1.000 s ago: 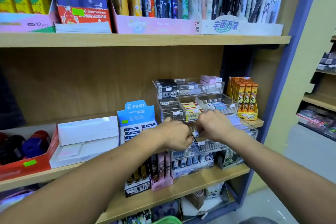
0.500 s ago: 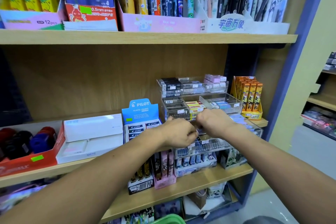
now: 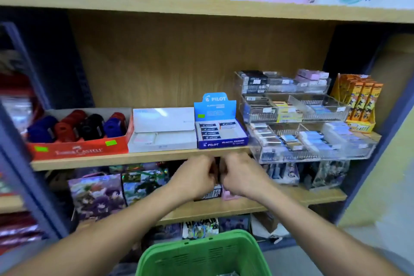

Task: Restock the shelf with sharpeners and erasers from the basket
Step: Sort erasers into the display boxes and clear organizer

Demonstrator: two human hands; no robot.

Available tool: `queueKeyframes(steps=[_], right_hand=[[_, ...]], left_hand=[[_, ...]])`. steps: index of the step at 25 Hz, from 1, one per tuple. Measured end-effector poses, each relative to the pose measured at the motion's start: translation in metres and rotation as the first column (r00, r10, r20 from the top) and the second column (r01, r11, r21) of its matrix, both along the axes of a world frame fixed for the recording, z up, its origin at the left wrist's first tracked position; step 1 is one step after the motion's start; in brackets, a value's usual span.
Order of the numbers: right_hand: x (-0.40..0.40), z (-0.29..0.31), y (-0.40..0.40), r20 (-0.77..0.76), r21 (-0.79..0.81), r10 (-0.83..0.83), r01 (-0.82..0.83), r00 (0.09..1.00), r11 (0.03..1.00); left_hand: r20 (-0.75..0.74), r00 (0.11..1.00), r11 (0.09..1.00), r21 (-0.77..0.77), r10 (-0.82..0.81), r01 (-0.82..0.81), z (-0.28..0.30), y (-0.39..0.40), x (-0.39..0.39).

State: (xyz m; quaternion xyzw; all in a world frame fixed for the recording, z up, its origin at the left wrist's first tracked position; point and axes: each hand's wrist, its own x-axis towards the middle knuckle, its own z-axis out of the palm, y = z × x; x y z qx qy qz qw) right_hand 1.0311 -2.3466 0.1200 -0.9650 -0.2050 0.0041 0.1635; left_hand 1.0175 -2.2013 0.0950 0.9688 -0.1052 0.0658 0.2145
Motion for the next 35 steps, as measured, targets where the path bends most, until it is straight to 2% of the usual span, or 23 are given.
queueKeyframes(steps=[2,4,6,12,16,20,23,26,28,31,33,35], right_hand=[[-0.006,-0.045,0.015,-0.184,-0.158,0.032,-0.062,0.982,0.986],[-0.004,-0.092,0.025,-0.349,-0.229,0.063,-0.151,0.935,0.962],[0.002,-0.144,0.034,-0.452,-0.27,0.092,-0.235,0.887,0.934],[0.004,-0.277,0.035,-0.638,-0.338,0.062,-0.351,0.767,0.873],[-0.012,-0.354,0.016,-0.645,-0.407,-0.032,-0.307,0.764,0.86],[-0.024,-0.393,0.005,-0.576,-0.448,-0.153,-0.153,0.803,0.881],[-0.023,-0.412,0.007,-0.56,-0.413,-0.21,-0.05,0.801,0.909],[-0.025,-0.424,0.004,-0.631,-0.394,-0.185,-0.105,0.753,0.913],[-0.035,-0.428,0.001,-0.702,-0.447,-0.168,-0.245,0.693,0.86],[-0.051,-0.435,0.002,-0.776,-0.508,-0.185,-0.423,0.603,0.75],[-0.054,-0.435,0.004,-0.804,-0.496,-0.178,-0.476,0.567,0.726],[-0.055,-0.435,0.004,-0.822,-0.467,-0.16,-0.487,0.547,0.738]], left_hand=[[-0.183,0.983,0.998,0.056,-0.009,0.02,-0.041,0.01,-0.013],[-0.337,0.942,0.996,0.086,0.012,0.018,-0.082,0.014,-0.018],[-0.438,0.899,0.996,0.083,0.01,0.029,-0.127,0.015,-0.02],[-0.69,0.724,0.995,0.092,0.032,0.044,-0.252,0.014,-0.035],[-0.808,0.579,0.994,0.095,0.109,-0.054,-0.334,0.025,-0.059],[-0.878,0.425,0.95,0.097,0.223,-0.297,-0.375,0.036,-0.073],[-0.895,0.378,0.913,0.074,0.238,-0.401,-0.399,0.041,-0.065],[-0.898,0.353,0.95,0.178,0.264,-0.256,-0.412,0.04,-0.069],[-0.914,0.31,0.964,0.236,0.262,-0.12,-0.42,0.038,-0.08],[-0.976,0.134,0.984,0.178,0.173,0.021,-0.43,0.03,-0.098],[-0.99,0.067,0.989,0.132,0.127,0.065,-0.428,0.028,-0.107],[-0.995,0.016,0.995,0.094,0.093,0.023,-0.422,0.029,-0.11]])
